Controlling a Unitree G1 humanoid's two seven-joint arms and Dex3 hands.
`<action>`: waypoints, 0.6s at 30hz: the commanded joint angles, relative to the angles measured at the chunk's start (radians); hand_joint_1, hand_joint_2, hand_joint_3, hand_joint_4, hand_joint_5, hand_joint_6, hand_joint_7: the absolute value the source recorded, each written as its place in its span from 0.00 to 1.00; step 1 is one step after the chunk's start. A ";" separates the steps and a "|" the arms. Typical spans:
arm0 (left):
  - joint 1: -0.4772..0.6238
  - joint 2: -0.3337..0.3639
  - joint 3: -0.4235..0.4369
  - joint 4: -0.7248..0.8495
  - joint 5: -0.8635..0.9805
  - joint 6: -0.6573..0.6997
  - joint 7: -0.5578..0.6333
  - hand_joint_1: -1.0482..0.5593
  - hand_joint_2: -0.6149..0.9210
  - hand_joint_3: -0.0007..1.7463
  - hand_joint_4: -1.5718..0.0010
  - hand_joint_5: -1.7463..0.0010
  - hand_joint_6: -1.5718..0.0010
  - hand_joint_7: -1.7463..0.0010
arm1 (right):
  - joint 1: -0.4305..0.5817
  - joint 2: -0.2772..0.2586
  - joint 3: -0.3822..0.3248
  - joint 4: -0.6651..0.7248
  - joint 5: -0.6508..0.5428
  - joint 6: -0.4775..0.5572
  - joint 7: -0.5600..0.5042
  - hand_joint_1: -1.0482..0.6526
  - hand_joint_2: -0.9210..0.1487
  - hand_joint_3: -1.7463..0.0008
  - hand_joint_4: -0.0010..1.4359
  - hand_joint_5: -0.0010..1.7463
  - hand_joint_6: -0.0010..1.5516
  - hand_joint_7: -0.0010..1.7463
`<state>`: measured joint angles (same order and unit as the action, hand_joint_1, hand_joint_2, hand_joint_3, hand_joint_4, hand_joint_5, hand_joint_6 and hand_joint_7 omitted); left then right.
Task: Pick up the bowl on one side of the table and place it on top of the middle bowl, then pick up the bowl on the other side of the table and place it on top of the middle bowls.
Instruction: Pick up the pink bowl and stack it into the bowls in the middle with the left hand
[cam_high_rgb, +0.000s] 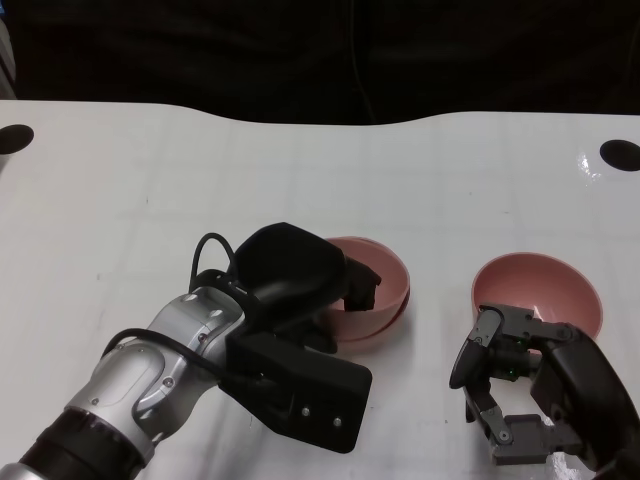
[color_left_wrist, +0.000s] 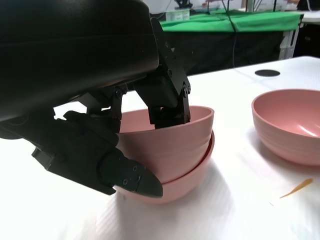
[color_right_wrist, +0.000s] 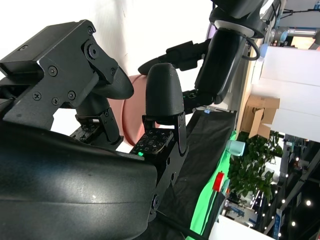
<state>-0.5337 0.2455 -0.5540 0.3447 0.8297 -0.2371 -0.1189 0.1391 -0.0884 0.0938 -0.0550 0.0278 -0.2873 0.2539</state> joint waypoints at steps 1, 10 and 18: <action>-0.008 0.030 0.002 -0.039 0.004 0.025 -0.053 0.38 1.00 0.11 0.68 0.73 0.66 0.94 | 0.003 -0.006 -0.004 -0.013 0.020 0.003 0.007 0.63 0.51 0.21 0.54 0.96 0.50 0.80; 0.039 0.059 -0.008 -0.134 0.100 0.085 -0.014 0.24 1.00 0.14 0.95 0.90 0.88 1.00 | 0.001 -0.007 -0.004 -0.016 0.019 0.006 0.010 0.63 0.52 0.20 0.54 0.97 0.49 0.81; 0.111 0.061 0.001 -0.144 0.134 0.102 0.070 0.20 1.00 0.16 1.00 0.97 0.96 1.00 | 0.007 -0.008 -0.001 -0.030 0.010 0.016 0.005 0.65 0.50 0.20 0.53 0.97 0.49 0.82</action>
<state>-0.4359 0.2896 -0.5589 0.2083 0.9549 -0.1424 -0.0737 0.1400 -0.0885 0.0958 -0.0699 0.0317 -0.2712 0.2613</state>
